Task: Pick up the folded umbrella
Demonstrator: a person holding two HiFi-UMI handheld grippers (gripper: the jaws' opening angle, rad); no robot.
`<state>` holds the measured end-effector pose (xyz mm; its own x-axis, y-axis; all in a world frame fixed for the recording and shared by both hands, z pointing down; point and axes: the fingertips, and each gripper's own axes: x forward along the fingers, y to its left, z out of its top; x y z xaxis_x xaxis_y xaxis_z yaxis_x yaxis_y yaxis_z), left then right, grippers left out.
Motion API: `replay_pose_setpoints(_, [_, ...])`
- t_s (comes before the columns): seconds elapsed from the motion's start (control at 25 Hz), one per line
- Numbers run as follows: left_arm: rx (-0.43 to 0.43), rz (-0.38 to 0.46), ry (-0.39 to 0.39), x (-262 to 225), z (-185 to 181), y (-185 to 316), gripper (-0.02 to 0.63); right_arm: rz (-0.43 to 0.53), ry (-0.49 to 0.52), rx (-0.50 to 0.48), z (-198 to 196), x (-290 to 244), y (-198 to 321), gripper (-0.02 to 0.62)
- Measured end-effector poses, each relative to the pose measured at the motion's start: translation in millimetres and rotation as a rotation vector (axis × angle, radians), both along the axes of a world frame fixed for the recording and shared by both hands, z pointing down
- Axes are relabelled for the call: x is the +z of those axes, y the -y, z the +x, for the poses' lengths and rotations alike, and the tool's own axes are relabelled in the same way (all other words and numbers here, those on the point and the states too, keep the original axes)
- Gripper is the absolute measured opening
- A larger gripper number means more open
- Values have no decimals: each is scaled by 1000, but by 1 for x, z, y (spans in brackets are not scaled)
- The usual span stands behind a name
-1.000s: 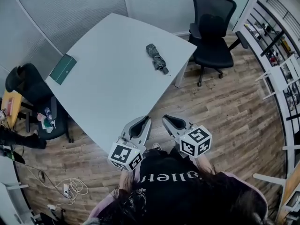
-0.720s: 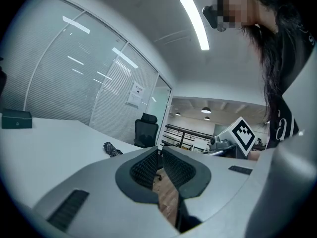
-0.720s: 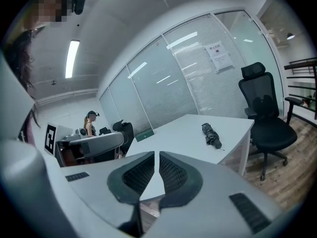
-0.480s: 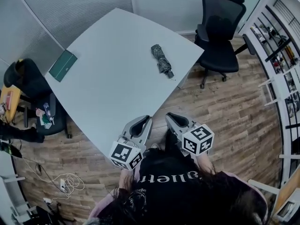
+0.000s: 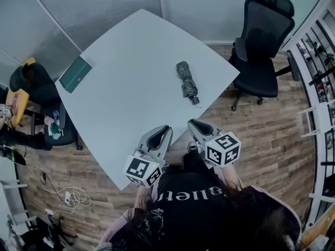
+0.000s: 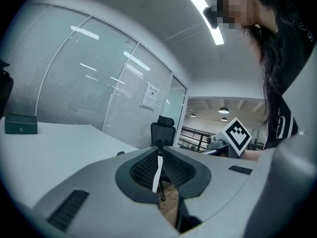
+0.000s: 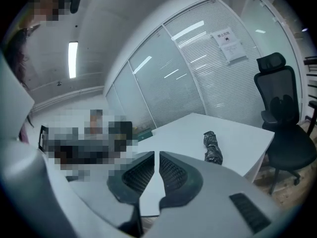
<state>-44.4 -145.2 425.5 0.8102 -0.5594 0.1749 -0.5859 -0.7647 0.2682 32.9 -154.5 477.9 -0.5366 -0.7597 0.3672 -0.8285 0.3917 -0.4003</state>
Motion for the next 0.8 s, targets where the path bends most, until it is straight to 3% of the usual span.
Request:
replay_pose_setpoints(0.32, [8, -3, 36, -1, 52, 40, 46, -36, 20, -50, 35, 18, 56, 43])
replay_pose_setpoints(0.8, [-98, 27, 89, -2, 80, 93, 46, -89, -40, -79, 87, 73, 151, 44])
